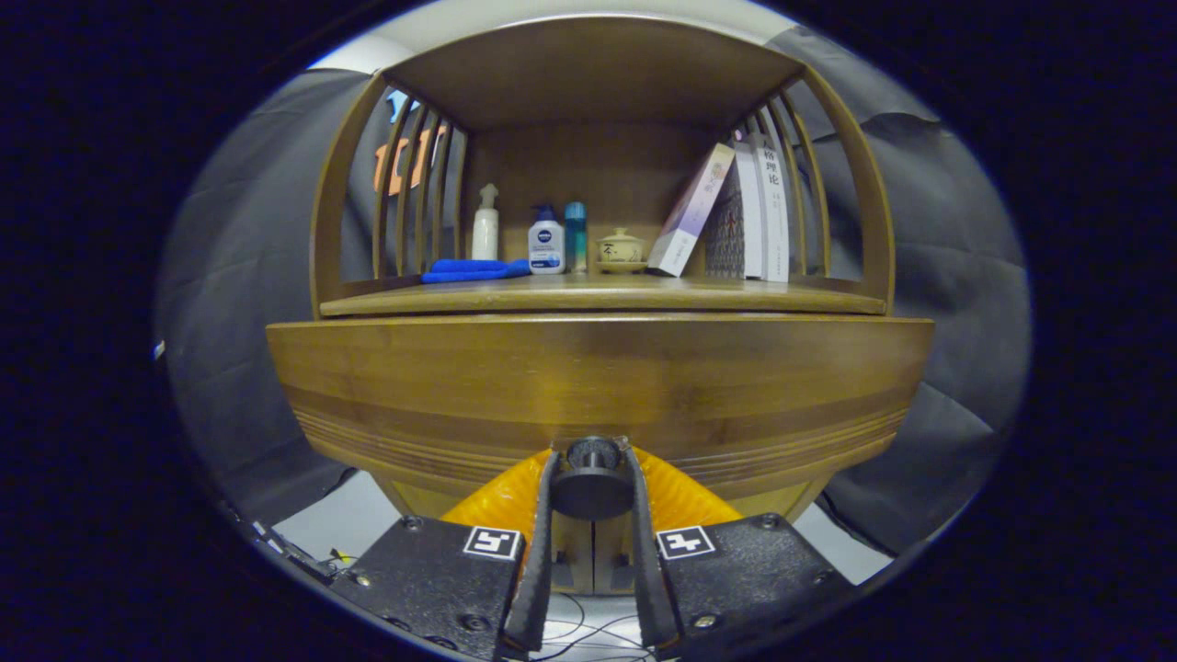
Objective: Pull open the drawer, take out the items inside it, and place them on the countertop above the cabinet.
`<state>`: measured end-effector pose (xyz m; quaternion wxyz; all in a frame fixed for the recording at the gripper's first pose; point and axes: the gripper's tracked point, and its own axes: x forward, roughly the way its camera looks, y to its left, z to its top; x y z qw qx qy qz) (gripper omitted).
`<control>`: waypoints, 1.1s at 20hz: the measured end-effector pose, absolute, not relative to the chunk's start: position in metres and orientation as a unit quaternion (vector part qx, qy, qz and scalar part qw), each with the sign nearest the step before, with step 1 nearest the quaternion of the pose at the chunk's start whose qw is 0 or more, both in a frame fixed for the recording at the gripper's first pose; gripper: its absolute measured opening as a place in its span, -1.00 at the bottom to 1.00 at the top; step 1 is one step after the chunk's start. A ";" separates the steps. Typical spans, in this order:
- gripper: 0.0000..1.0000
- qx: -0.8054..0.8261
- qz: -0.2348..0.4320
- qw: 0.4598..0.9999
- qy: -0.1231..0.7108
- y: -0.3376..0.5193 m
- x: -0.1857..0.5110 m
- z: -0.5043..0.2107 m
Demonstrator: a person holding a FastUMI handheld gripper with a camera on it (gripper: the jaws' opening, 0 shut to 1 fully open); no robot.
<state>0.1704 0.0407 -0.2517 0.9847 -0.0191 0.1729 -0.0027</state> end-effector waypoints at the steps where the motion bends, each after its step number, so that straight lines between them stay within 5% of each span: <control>1: -0.19 -0.019 -0.002 0.985 0.174 0.041 0.165 -0.251; 22: -0.19 -0.017 0.012 0.983 0.180 0.039 0.063 -0.254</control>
